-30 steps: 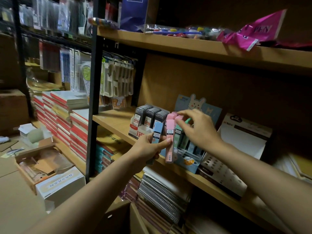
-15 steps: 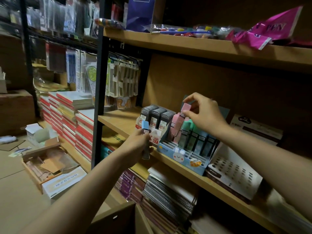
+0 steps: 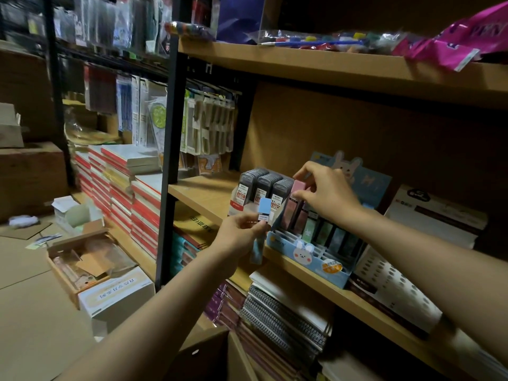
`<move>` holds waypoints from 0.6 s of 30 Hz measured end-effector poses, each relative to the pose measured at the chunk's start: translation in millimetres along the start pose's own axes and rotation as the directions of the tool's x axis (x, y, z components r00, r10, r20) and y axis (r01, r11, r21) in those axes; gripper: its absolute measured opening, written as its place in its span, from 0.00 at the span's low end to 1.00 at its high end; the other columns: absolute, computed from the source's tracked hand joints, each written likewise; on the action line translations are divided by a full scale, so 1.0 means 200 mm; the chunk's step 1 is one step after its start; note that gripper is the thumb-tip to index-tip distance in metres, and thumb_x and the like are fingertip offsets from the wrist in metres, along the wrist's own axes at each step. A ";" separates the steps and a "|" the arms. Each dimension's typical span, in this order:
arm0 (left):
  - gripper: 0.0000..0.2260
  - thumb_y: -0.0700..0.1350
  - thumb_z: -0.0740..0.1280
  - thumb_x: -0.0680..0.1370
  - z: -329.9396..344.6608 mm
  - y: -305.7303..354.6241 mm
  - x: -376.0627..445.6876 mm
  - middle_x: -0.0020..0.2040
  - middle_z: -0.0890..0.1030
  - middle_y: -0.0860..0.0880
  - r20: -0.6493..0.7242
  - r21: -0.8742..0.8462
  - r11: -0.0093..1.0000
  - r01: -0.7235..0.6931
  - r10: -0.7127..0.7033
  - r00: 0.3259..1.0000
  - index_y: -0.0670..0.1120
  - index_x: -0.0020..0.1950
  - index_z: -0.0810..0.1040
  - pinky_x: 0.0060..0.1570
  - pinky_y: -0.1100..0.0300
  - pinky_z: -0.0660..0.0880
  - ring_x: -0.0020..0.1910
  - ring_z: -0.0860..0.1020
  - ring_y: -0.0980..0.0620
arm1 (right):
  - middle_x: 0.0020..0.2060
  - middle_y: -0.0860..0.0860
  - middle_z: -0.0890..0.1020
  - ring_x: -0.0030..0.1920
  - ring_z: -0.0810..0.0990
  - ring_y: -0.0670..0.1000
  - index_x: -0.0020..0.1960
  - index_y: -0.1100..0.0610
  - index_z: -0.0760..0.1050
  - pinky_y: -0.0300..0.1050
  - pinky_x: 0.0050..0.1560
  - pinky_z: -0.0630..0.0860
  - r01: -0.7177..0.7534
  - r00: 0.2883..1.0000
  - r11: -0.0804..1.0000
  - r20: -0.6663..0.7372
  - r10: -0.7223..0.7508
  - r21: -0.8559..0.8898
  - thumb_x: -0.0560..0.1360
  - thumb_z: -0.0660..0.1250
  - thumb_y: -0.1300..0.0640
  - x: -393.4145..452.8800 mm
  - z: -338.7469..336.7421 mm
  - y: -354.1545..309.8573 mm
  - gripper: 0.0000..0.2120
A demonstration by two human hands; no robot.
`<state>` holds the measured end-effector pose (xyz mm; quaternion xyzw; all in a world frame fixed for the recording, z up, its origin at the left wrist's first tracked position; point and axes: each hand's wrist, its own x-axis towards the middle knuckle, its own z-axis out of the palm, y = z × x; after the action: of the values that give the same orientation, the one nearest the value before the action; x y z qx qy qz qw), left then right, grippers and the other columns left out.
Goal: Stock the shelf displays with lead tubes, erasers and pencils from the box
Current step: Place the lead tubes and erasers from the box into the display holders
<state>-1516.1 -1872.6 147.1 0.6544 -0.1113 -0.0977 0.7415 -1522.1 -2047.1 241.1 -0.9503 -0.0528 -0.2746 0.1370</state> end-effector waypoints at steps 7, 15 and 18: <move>0.08 0.41 0.65 0.79 0.03 0.00 0.00 0.56 0.80 0.43 0.032 -0.005 1.000 0.001 -0.001 0.999 0.44 0.56 0.80 0.63 0.42 0.72 0.59 0.77 0.44 | 0.46 0.48 0.83 0.52 0.73 0.53 0.53 0.51 0.78 0.49 0.54 0.60 0.060 0.993 0.976 -0.085 -0.079 -0.208 0.71 0.75 0.50 -0.03 0.09 0.04 0.13; 0.13 0.41 0.67 0.78 0.07 0.01 0.00 0.56 0.81 0.44 0.042 -0.005 0.999 -0.033 0.033 0.999 0.42 0.62 0.78 0.63 0.45 0.73 0.59 0.78 0.46 | 0.53 0.49 0.77 0.53 0.73 0.49 0.63 0.53 0.78 0.43 0.54 0.63 0.126 0.978 0.980 -0.143 -0.149 -0.157 0.73 0.73 0.50 -0.03 0.02 0.03 0.20; 0.10 0.42 0.67 0.78 0.11 0.03 0.00 0.53 0.83 0.45 0.050 -0.003 0.996 -0.092 0.092 0.995 0.44 0.60 0.78 0.58 0.49 0.76 0.55 0.80 0.48 | 0.44 0.46 0.80 0.41 0.76 0.43 0.60 0.53 0.79 0.38 0.45 0.73 0.135 0.979 0.985 -0.167 -0.117 0.104 0.74 0.72 0.50 -0.07 -0.07 -0.01 0.16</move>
<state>-1522.7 -1893.2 156.6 0.6455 -0.1598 -0.0802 0.7425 -1540.8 -2049.4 245.8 -0.9104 -0.1176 -0.3548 0.1774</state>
